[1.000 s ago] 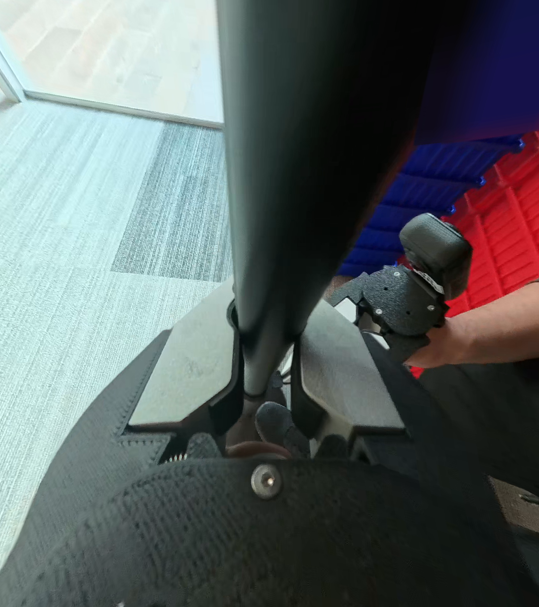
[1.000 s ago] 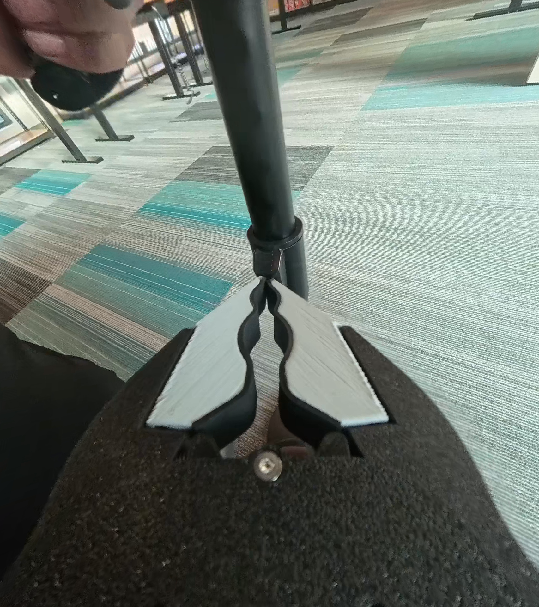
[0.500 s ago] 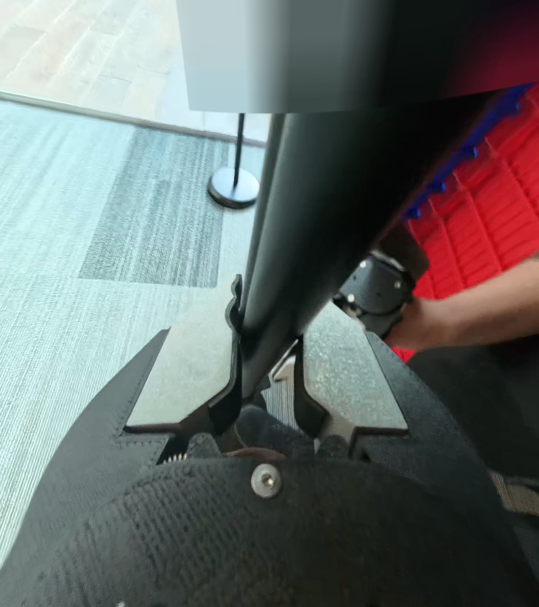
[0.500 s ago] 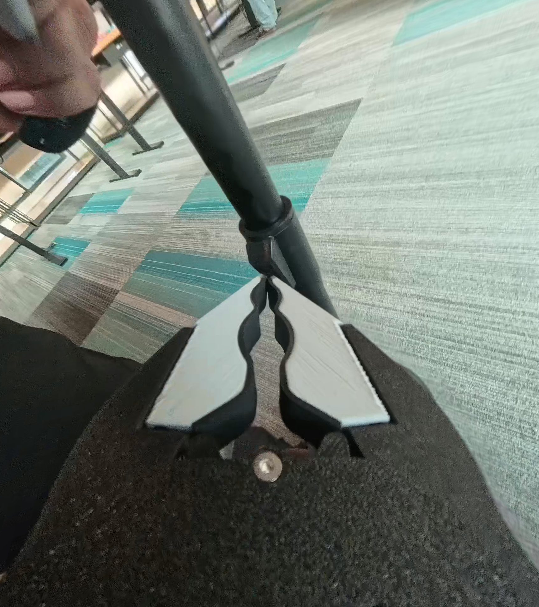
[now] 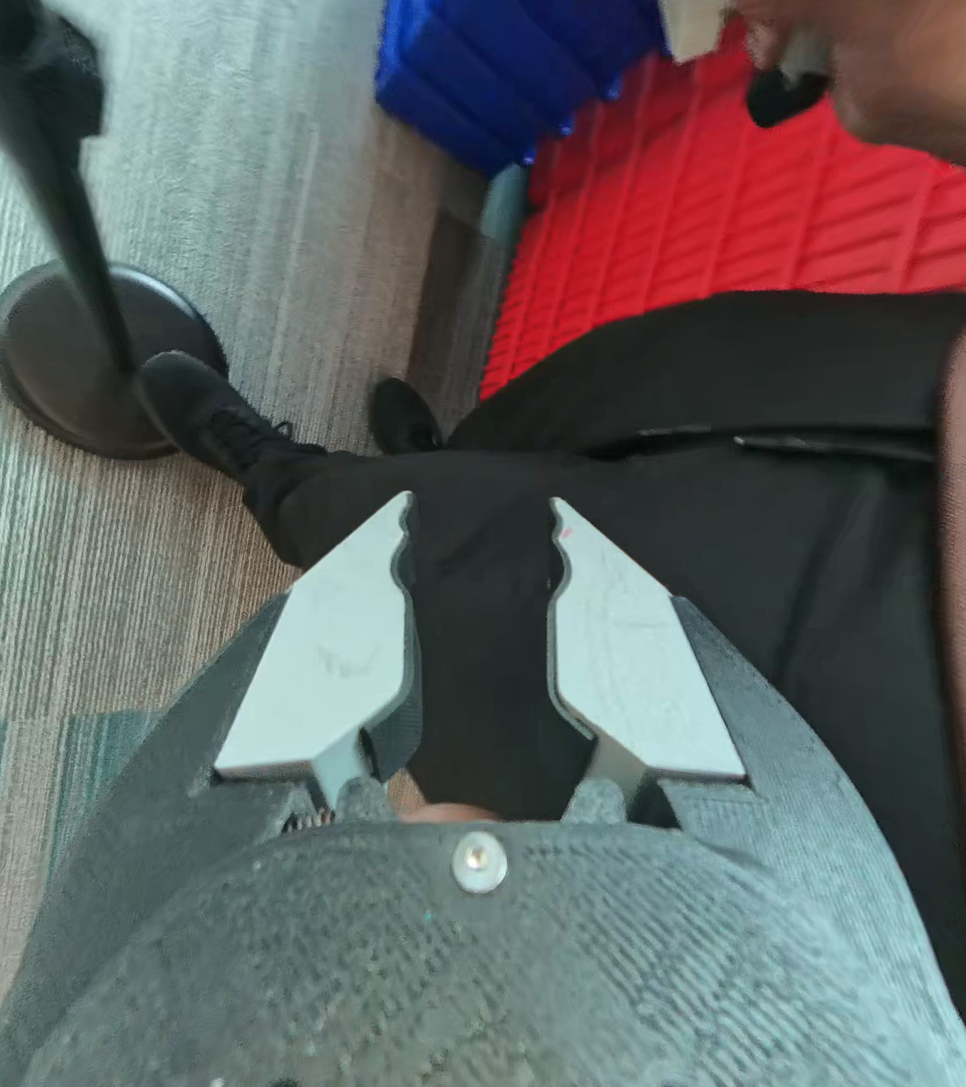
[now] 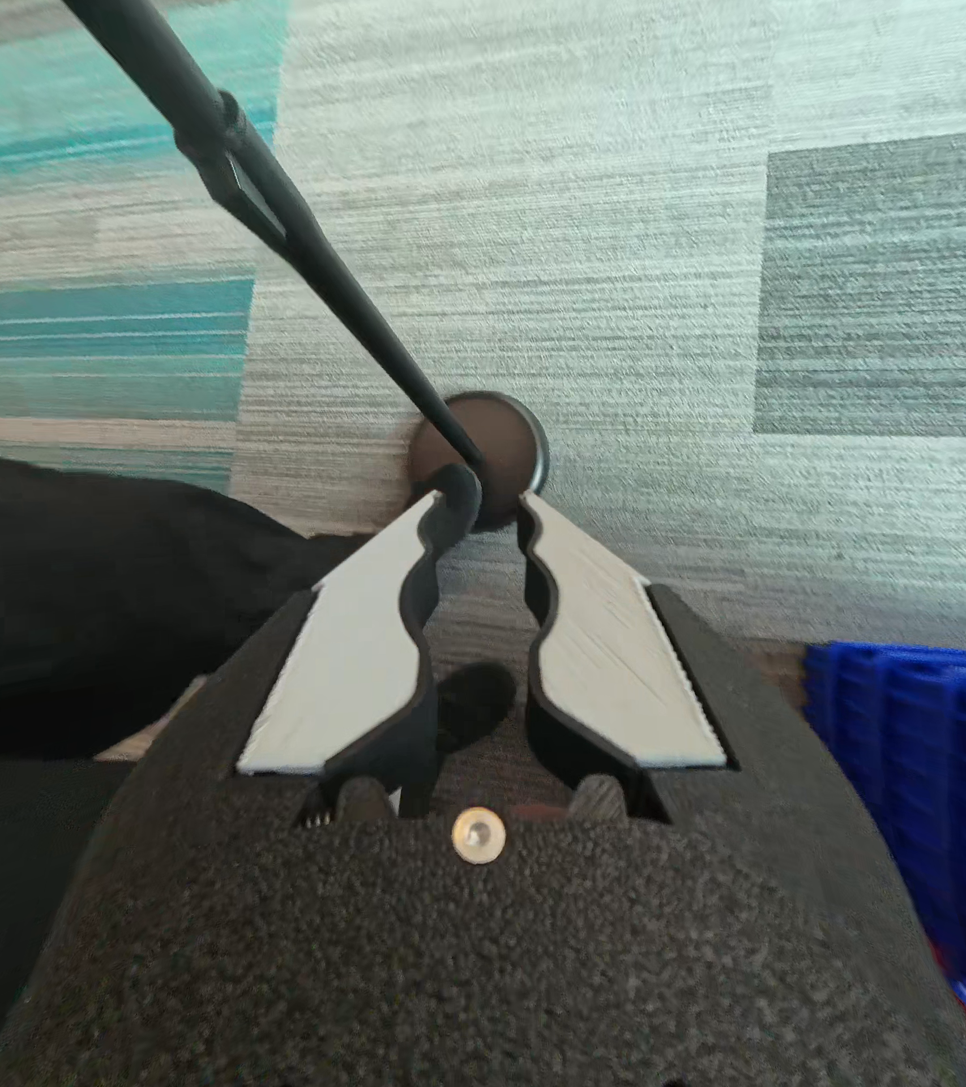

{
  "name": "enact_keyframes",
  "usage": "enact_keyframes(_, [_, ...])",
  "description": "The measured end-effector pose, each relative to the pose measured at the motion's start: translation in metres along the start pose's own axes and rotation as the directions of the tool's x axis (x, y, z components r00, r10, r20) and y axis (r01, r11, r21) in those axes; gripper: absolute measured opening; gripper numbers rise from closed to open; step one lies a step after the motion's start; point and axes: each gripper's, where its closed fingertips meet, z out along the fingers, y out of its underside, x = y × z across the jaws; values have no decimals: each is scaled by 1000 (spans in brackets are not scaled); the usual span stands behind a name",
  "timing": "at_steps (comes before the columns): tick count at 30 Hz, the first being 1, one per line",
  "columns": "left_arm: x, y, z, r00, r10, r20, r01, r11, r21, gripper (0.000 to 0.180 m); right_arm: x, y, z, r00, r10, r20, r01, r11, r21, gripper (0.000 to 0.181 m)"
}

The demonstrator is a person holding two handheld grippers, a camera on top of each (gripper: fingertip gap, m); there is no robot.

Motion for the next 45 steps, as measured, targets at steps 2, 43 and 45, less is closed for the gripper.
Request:
enact_keyframes(2, [30,-12,-10,990,138,14,-137,990,-18,42,1,12,-20,1000,21,-7,-22,998,-52,17])
enact_keyframes(43, [71,-195,-262,707,664,242,-691,578,434,69,-220,-456,-237,957,289,23,-279,894,351,127])
enact_keyframes(45, [81,-188,-258,702,674,230,-699,592,401,90,-212,-448,-231,973,231,-20,-217,939,267,117])
